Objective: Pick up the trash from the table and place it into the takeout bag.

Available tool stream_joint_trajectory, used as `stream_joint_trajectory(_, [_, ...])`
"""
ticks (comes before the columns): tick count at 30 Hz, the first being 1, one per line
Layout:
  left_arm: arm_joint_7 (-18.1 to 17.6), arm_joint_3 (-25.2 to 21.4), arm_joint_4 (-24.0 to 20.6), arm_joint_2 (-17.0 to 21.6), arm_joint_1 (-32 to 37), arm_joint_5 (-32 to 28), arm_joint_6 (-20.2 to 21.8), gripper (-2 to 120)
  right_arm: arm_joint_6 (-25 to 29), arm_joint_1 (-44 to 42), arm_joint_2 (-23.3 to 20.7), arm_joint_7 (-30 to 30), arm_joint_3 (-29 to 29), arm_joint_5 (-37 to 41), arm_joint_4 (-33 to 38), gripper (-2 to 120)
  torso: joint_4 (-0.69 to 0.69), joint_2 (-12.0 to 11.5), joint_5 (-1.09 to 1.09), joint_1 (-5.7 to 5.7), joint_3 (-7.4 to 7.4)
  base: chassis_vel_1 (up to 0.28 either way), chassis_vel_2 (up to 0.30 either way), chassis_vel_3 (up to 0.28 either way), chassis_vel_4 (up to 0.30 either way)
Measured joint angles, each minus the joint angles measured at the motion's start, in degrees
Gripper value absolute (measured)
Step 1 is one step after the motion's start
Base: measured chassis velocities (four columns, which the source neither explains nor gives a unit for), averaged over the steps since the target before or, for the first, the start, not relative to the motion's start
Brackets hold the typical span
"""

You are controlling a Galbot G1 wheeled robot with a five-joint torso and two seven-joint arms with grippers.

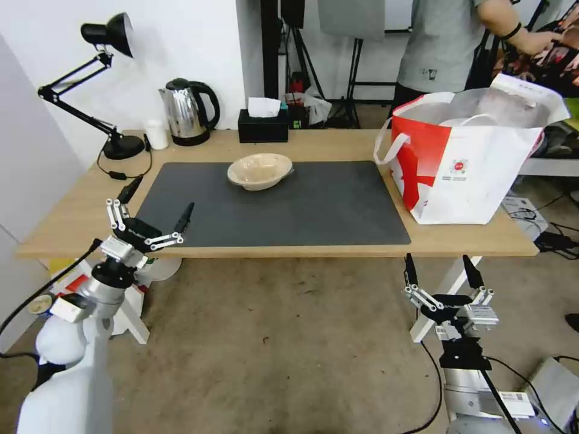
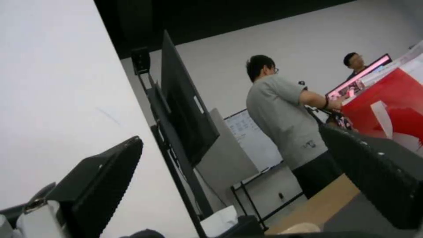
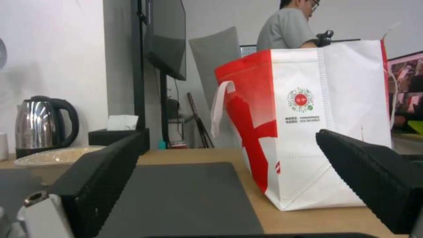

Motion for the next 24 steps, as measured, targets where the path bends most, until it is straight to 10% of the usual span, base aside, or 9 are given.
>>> stream_joint_trajectory(24, [-1.4, 6.0, 7.1, 11.5, -6.6, 2.2, 0.8, 100, 0.0, 0.0, 0.0, 0.0, 0.0, 0.0, 0.0, 100, -0.01, 0.0, 0.0, 0.0, 0.0, 0.0, 0.0, 0.0, 0.0])
